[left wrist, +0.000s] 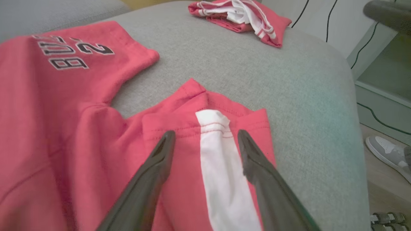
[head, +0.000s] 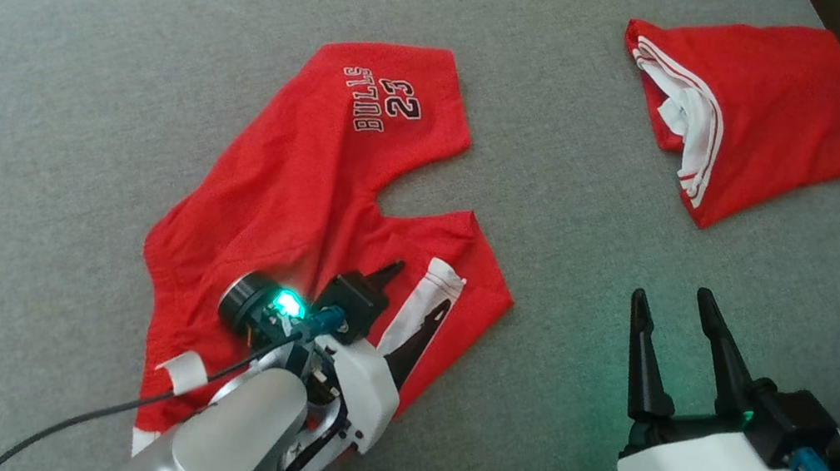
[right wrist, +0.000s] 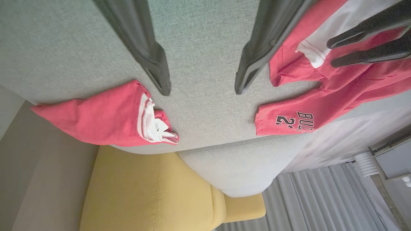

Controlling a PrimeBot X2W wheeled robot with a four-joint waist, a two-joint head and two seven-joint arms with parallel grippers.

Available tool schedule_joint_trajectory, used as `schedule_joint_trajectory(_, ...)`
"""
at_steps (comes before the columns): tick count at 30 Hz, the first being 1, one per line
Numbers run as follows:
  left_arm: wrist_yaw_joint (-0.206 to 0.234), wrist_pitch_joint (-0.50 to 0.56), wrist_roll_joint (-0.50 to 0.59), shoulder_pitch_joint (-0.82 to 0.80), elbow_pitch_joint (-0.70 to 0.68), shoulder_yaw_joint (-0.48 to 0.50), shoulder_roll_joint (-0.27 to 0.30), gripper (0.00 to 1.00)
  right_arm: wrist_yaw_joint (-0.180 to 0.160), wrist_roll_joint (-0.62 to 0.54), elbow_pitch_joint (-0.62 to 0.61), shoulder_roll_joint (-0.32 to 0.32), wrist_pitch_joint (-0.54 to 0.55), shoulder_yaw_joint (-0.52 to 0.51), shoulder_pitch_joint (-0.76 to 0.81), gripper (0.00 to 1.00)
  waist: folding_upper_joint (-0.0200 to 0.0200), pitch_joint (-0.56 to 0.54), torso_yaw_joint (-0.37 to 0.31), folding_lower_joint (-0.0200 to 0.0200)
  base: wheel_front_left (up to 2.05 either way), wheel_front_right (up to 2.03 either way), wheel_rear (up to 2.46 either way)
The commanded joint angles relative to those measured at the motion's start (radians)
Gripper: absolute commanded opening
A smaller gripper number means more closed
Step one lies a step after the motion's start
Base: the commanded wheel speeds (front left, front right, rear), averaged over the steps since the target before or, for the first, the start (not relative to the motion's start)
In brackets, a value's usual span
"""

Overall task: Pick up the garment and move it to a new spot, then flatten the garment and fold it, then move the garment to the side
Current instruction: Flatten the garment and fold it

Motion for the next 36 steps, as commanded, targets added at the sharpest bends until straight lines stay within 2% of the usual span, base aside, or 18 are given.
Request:
schedule_joint_trajectory(1,0.006,-0.014,-0.01,-0.045,-0.006,0.011,-0.004,0.98,0.007,0.004,-0.03,-0.004,-0.014,0.023,-0.028,1.0,0.0,0.007,-0.005,-0.0002,0.0,0.0,0.0)
schedule_joint_trajectory(3,0.013,-0.023,-0.028,-0.056,0.006,-0.004,-0.005,0.95,0.007,0.006,-0.03,-0.004,-0.014,0.023,-0.031,1.0,0.0,0.012,-0.008,-0.0002,0.0,0.0,0.0)
schedule_joint_trajectory(4,0.019,-0.025,-0.037,-0.061,0.013,-0.012,-0.005,0.91,0.007,0.007,-0.03,-0.004,-0.014,0.023,-0.032,1.0,0.0,0.014,-0.009,-0.0002,0.0,0.0,0.0)
schedule_joint_trajectory(5,0.024,-0.027,-0.044,-0.066,0.02,-0.021,-0.005,0.82,0.007,0.008,-0.03,-0.004,-0.014,0.024,-0.033,1.0,0.0,0.016,-0.011,-0.0002,0.0,0.0,0.0)
schedule_joint_trajectory(6,0.028,-0.03,-0.052,-0.072,0.026,-0.029,-0.005,0.67,0.007,0.009,-0.03,-0.004,-0.014,0.025,-0.035,1.0,0.0,0.018,-0.013,-0.0002,0.0,0.0,0.0)
schedule_joint_trajectory(8,0.034,-0.033,-0.066,-0.082,0.039,-0.047,-0.005,0.3,0.007,0.01,-0.03,-0.004,-0.014,0.025,-0.037,1.0,0.0,0.021,-0.015,-0.0002,0.0,0.0,0.0)
schedule_joint_trajectory(9,0.036,-0.036,-0.074,-0.087,0.045,-0.055,-0.005,0.2,0.007,0.011,-0.03,-0.004,-0.014,0.025,-0.038,1.0,0.0,0.023,-0.017,-0.0002,0.0,0.0,0.0)
schedule_joint_trajectory(10,0.039,-0.04,-0.081,-0.091,0.05,-0.063,-0.005,0.15,0.007,0.011,-0.029,-0.004,-0.014,0.025,-0.04,1.0,0.0,0.024,-0.018,-0.0002,0.0,0.0,0.0)
schedule_joint_trajectory(16,0.049,-0.055,-0.124,-0.106,0.087,-0.107,-0.005,0.0,0.007,0.013,-0.028,-0.004,-0.014,0.021,-0.046,1.0,0.0,0.031,-0.028,-0.0002,0.0,0.0,0.0)
schedule_joint_trajectory(20,0.056,-0.07,-0.142,-0.119,0.106,-0.133,-0.005,0.0,0.007,0.015,-0.028,-0.004,-0.014,0.017,-0.047,1.0,0.0,0.032,-0.031,-0.0002,0.0,0.0,0.0)
schedule_joint_trajectory(27,0.105,-0.118,-0.164,-0.124,0.047,-0.159,-0.005,0.0,0.007,0.012,-0.026,-0.004,-0.014,0.004,-0.035,1.0,0.0,0.018,-0.024,-0.0002,0.0,0.0,0.0)
schedule_joint_trajectory(36,0.105,-0.074,-0.155,-0.079,-0.109,-0.262,-0.005,0.0,0.007,0.012,-0.027,-0.004,-0.014,0.003,-0.033,1.0,0.0,0.01,-0.02,-0.0002,0.0,0.0,0.0)
